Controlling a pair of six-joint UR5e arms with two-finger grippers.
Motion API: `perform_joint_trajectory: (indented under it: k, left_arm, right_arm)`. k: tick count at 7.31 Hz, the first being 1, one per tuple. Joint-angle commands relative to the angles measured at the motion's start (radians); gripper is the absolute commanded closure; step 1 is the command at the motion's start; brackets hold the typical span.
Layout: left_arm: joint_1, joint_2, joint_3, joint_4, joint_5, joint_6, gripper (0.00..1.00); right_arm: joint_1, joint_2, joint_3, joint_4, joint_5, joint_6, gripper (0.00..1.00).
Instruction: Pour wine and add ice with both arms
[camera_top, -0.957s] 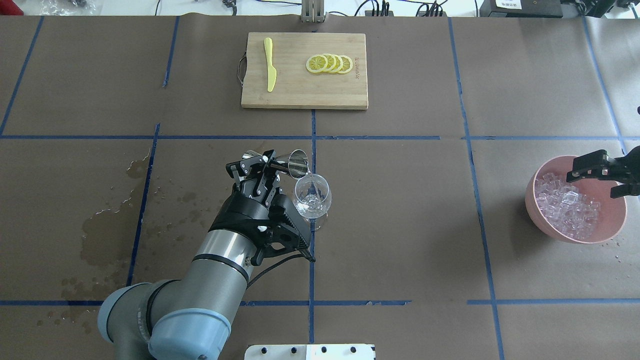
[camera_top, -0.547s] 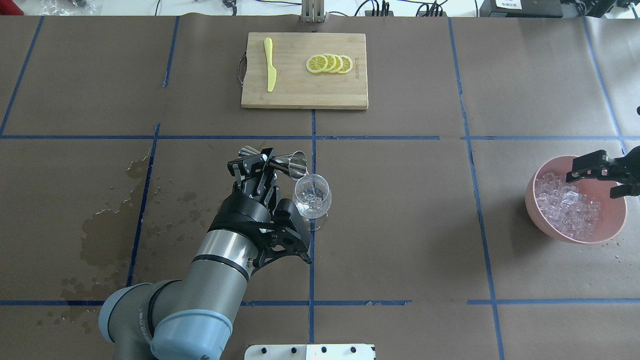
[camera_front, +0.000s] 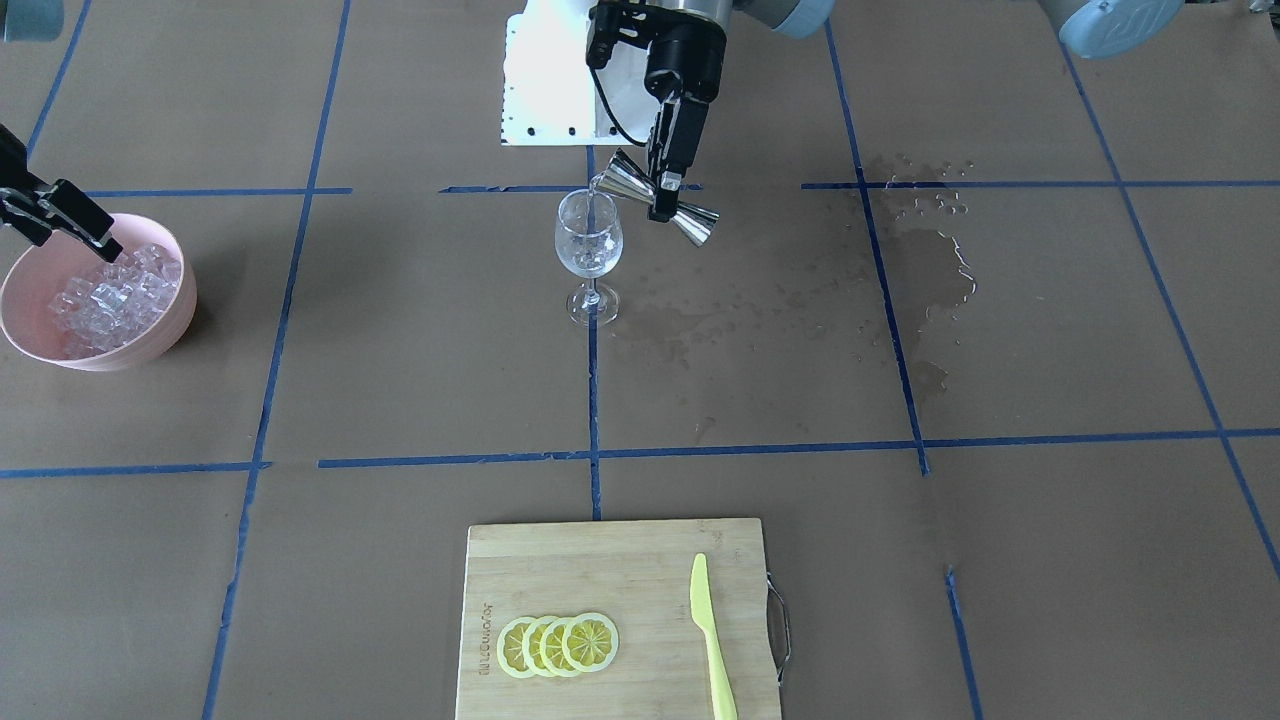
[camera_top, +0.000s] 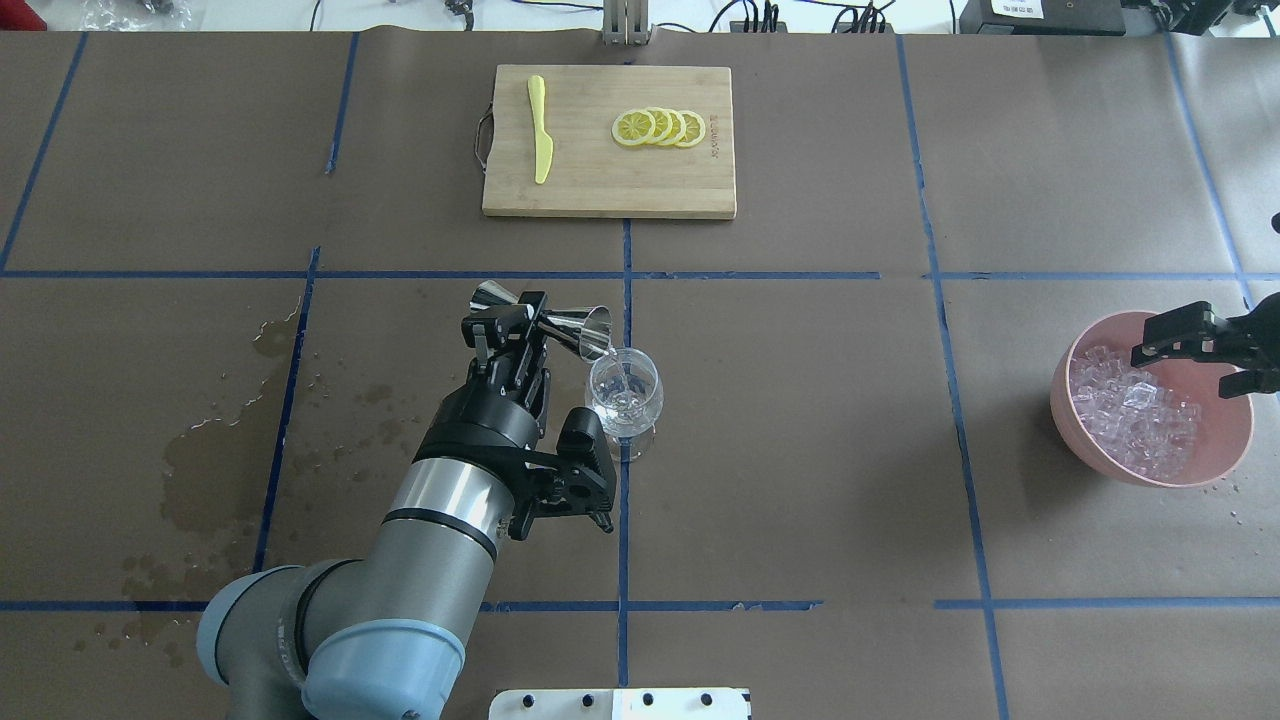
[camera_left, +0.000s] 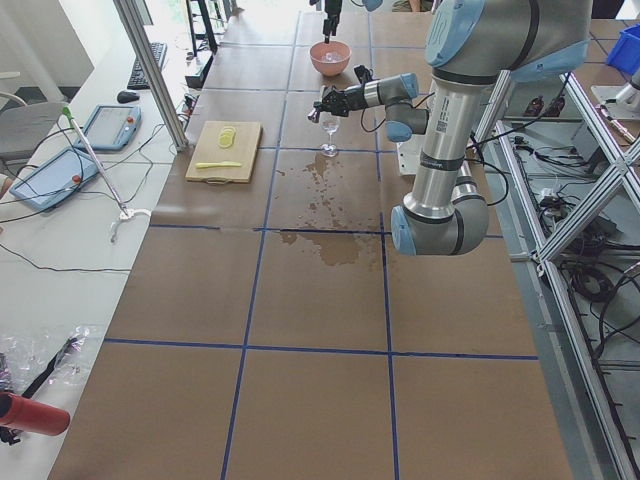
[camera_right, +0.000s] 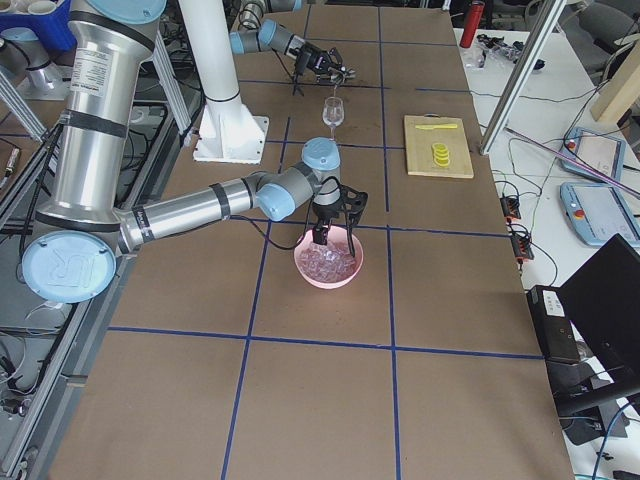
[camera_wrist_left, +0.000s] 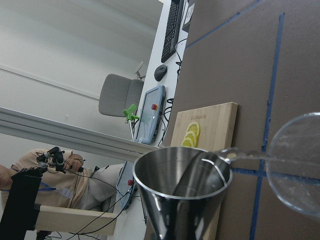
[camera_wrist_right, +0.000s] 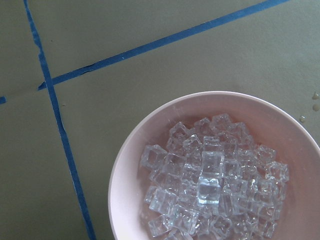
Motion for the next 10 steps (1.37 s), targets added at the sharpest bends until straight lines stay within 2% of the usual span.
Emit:
perform_joint_trajectory:
  k: [1,3,7,10]
  left_arm:
    - [-0.003,0.000,-0.001,0.001,0.017,0.119,1.00]
    - [-0.003,0.000,0.002,0.001,0.048,0.202,1.00]
    - [0.002,-0.002,0.000,-0.004,0.048,0.191,1.00]
    - [0.008,0.000,0.006,-0.015,0.045,-0.037,1.00]
  right_arm:
    - [-0.001,0.000,0.000,0.000,0.000,0.000,0.00]
    - [-0.001,0.000,0.000,0.000,0.000,0.000,0.00]
    - [-0.001,0.000,0.000,0.002,0.000,0.000,0.00]
    - [-0.007,-0.001,-0.005,0.000,-0.014,0.000,0.00]
